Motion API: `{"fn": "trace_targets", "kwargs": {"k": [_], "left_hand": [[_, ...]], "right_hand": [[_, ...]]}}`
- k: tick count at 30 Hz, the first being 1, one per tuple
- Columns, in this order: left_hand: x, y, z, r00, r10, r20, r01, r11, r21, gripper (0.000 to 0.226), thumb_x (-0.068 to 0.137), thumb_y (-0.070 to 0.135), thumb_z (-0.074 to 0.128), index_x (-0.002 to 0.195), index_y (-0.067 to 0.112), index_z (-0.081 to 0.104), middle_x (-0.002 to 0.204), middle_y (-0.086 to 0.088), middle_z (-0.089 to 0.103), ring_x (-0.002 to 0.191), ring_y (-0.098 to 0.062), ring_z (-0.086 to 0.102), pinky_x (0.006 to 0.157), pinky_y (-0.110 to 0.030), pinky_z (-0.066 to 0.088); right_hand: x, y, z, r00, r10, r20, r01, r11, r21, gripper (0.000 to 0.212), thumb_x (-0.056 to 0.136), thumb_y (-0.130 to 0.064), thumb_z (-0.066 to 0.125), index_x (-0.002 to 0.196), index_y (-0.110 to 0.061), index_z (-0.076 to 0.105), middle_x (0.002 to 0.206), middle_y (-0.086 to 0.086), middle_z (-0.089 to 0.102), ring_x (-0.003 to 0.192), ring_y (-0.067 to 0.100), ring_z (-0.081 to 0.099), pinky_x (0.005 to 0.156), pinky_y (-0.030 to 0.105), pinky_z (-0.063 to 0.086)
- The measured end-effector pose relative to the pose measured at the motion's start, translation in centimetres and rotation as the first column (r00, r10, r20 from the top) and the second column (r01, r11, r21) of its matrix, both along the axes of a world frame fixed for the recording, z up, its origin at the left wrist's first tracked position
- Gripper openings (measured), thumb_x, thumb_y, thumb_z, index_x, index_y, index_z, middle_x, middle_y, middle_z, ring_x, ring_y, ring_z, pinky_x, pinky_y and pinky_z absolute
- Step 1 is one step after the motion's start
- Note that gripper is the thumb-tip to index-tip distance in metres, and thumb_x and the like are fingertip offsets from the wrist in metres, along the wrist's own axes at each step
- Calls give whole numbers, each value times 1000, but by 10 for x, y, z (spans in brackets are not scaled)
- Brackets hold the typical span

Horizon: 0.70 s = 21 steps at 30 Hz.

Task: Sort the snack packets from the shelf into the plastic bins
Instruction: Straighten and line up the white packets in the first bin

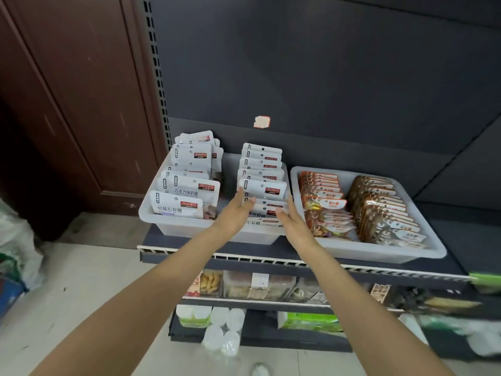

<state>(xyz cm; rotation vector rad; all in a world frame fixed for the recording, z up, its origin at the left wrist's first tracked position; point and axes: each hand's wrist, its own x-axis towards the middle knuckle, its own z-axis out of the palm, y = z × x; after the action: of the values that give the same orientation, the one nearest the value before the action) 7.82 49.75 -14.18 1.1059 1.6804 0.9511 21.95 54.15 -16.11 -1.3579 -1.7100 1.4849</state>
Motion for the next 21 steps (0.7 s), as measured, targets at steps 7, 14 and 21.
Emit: {"fn": "trace_targets", "kwargs": {"k": [7,14,21], "left_hand": [[0,12,-2,978,166,126,-161,985,-55,59,102,27,34,152,21,3,153,-3,29,139,-25,26,110,-33,21],[1,28,-6,980,152,130,-137,984,-118,62,101,30,35,151,25,-1,150,-4,34,134,-26,36,109,-37,27],[-18,74,4,944,306,119,-295,950,-103,60,100,46,30,152,25,10,154,-6,26,140,-29,27,115,-43,21]], "right_hand": [[-8,10,3,1000,17,12,-17,1000,-24,66,101,-28,41,152,-26,-1,153,-2,32,137,15,34,105,23,27],[2,25,11,996,51,77,-57,995,78,47,101,-20,43,145,-24,28,132,-4,49,117,8,46,81,4,39],[4,68,26,994,10,111,-20,995,96,55,102,-35,36,151,-27,13,157,-1,20,144,21,20,113,37,21]]}}
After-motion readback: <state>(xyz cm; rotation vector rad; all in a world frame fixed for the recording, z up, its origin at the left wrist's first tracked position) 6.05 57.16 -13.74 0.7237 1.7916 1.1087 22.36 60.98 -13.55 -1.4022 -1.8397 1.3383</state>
